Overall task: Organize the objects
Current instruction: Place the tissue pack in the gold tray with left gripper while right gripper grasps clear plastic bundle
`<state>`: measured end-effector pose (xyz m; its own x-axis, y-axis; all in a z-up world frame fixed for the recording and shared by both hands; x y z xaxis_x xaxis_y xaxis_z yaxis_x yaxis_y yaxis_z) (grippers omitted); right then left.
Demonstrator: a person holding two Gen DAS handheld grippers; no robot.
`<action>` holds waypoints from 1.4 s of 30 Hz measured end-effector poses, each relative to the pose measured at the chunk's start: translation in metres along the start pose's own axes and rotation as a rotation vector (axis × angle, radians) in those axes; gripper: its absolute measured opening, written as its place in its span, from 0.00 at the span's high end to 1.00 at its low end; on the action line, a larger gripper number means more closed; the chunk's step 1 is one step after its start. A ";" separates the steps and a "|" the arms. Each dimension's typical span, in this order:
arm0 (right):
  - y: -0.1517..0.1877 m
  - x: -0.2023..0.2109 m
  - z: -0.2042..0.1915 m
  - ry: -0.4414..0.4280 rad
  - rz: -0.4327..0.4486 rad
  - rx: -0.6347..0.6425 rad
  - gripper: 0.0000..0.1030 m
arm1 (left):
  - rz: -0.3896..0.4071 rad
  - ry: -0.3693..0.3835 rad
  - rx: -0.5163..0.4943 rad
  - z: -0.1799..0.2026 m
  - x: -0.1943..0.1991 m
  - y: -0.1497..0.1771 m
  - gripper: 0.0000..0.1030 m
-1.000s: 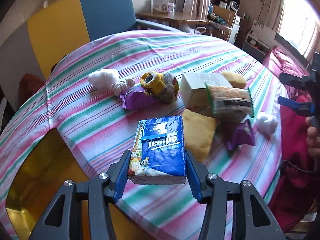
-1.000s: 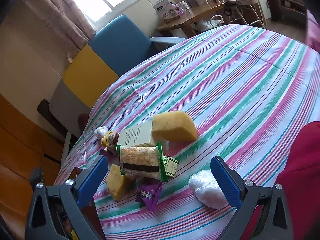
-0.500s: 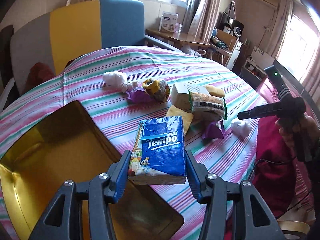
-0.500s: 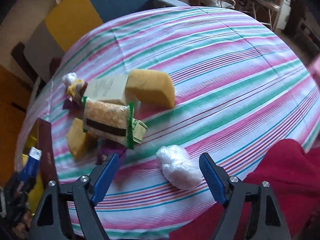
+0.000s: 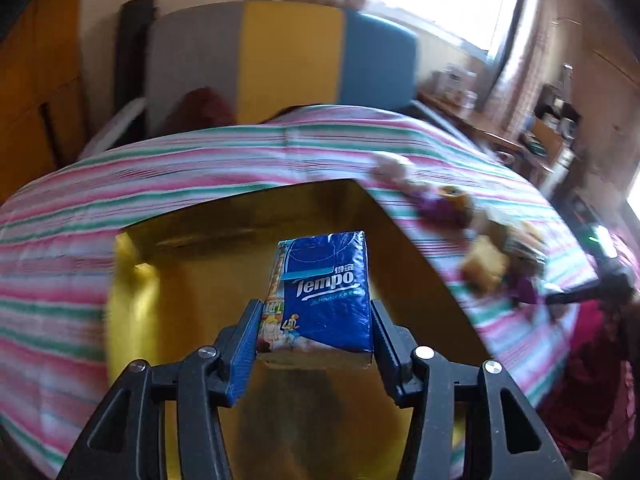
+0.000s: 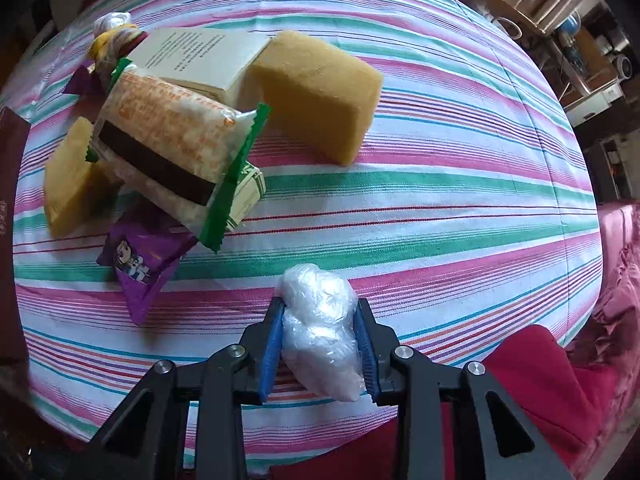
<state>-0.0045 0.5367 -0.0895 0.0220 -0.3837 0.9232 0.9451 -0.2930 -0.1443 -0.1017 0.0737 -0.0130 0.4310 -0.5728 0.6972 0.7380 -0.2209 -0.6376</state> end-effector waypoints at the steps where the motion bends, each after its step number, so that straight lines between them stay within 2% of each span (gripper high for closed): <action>1: 0.001 0.000 0.003 -0.009 0.000 -0.012 0.67 | 0.000 -0.028 0.019 -0.012 0.002 0.000 0.49; 4: 0.003 0.001 0.009 -0.026 0.005 -0.033 0.67 | -0.001 -0.128 0.065 -0.054 0.006 -0.003 0.49; 9: 0.007 0.002 0.017 -0.040 0.016 -0.056 0.67 | -0.029 -0.196 0.124 -0.099 -0.011 -0.010 0.49; 15: 0.010 0.002 0.027 -0.048 0.014 -0.069 0.67 | -0.061 -0.234 0.140 -0.114 -0.040 -0.023 0.48; 20: 0.013 0.001 0.033 -0.049 0.010 -0.072 0.67 | -0.087 -0.272 0.139 -0.121 -0.050 -0.035 0.47; 25: 0.015 0.002 0.042 -0.055 0.011 -0.074 0.67 | -0.055 -0.270 0.130 -0.113 -0.032 -0.032 0.48; 27: 0.016 0.002 0.046 -0.055 0.010 -0.074 0.67 | -0.031 -0.294 0.121 -0.104 -0.018 -0.025 0.48; 31: 0.019 0.005 0.059 -0.059 0.026 -0.102 0.67 | 0.029 -0.266 0.148 -0.087 0.011 -0.004 0.48; 39: 0.037 0.015 0.097 -0.129 0.128 -0.223 0.67 | 0.069 -0.236 0.154 -0.047 0.039 0.036 0.48; 40: 0.036 0.015 0.098 -0.139 0.142 -0.233 0.68 | 0.071 -0.238 0.153 -0.044 0.040 0.039 0.48; 42: 0.032 0.020 0.076 -0.149 0.166 -0.251 0.68 | 0.079 -0.228 0.155 -0.037 0.043 0.043 0.48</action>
<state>0.0508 0.5859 -0.0488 0.2335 -0.3172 0.9192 0.8156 -0.4507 -0.3628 -0.0710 0.0103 -0.0229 0.5832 -0.3876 0.7139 0.7602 -0.0494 -0.6478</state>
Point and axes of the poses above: each gripper's, at about its wrist camera, not at the fingertips, and x roughly against the way its jaws point, z to its right, y to its underside, the point moved 1 cm from there along -x, roughly the way its jaws point, and after that the axes turned 15 degrees about y, right-handed, at the moved point
